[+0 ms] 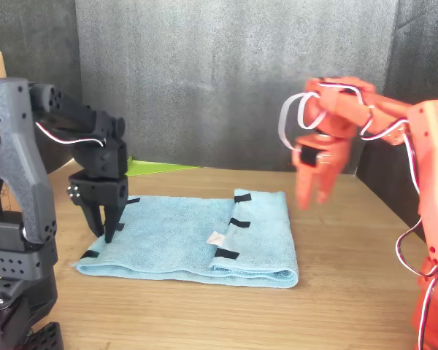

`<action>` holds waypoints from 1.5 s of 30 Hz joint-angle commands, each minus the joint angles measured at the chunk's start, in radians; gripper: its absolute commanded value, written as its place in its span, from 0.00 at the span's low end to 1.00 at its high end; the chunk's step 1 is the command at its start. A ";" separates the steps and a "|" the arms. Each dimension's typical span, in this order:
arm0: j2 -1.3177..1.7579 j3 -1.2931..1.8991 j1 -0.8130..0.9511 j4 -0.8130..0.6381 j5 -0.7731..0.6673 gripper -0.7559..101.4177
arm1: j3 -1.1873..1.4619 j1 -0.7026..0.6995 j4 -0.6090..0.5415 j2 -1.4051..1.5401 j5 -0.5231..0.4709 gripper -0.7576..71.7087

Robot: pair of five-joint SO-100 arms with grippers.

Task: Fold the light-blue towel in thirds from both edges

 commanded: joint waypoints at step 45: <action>-0.468 -1.238 -0.500 0.635 0.080 0.00 | 0.052 0.048 0.015 0.049 0.041 0.41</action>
